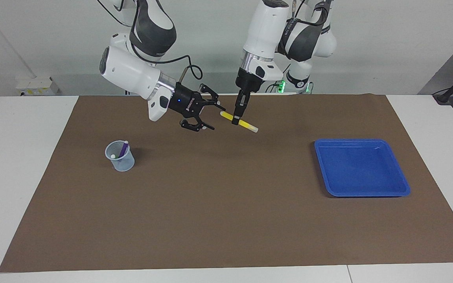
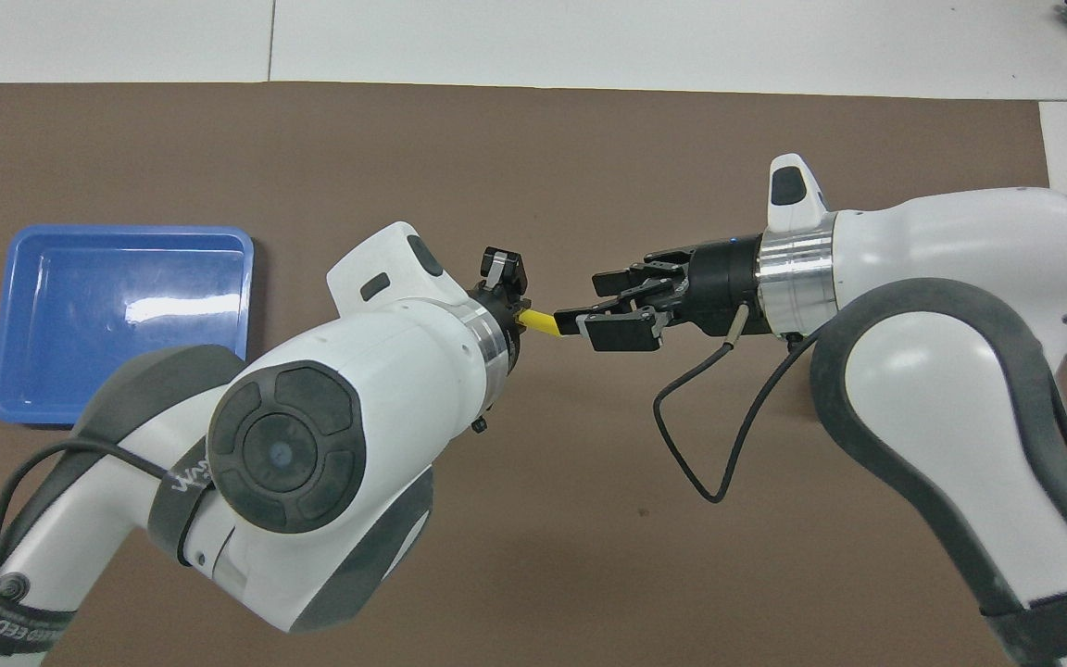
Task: Right arm passes pens to left for tray arrangement
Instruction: 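Open the right gripper and pull back while the left gripper withdraws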
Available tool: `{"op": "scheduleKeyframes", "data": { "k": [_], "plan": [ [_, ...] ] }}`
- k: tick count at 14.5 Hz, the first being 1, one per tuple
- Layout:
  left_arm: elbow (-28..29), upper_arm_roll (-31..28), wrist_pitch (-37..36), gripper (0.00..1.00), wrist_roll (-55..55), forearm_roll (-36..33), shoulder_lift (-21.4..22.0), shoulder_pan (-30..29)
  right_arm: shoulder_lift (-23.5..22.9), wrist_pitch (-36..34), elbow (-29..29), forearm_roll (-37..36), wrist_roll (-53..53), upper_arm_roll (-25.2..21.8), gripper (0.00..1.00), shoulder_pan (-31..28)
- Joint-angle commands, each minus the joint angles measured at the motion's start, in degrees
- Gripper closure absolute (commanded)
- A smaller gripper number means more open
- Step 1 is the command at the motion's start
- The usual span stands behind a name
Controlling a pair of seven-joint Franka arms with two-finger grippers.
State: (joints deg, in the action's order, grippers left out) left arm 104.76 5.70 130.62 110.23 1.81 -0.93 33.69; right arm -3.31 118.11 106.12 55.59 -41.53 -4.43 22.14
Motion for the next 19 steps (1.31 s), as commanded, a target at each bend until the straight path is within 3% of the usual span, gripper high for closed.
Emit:
{"op": "scheduleKeyframes", "data": {
  "k": [1, 7, 12, 19],
  "plan": [
    [-1.3, -0.3, -5.2, 1.00, -4.3, -0.7, -0.1, -1.7, -1.1, 0.2, -1.4, -3.2, -1.4, 0.1, 0.00, -0.4],
    [-1.1, -0.5, -14.2, 1.00, -27.1, 4.4, 1.1, -14.3, -0.9, -0.7, -1.3, -15.0, -0.7, -0.1, 0.00, -3.1],
    [0.2, -0.6, -20.1, 1.00, -53.4, 7.9, 2.2, -27.5, -0.8, -1.8, -0.6, -29.7, 3.1, -0.1, 0.00, -6.3],
    [2.5, -0.8, -24.9, 1.00, -87.2, 7.9, 2.4, -35.9, -0.5, -5.8, -0.2, -39.5, 4.2, -0.2, 0.00, -12.4]
  ]
}}
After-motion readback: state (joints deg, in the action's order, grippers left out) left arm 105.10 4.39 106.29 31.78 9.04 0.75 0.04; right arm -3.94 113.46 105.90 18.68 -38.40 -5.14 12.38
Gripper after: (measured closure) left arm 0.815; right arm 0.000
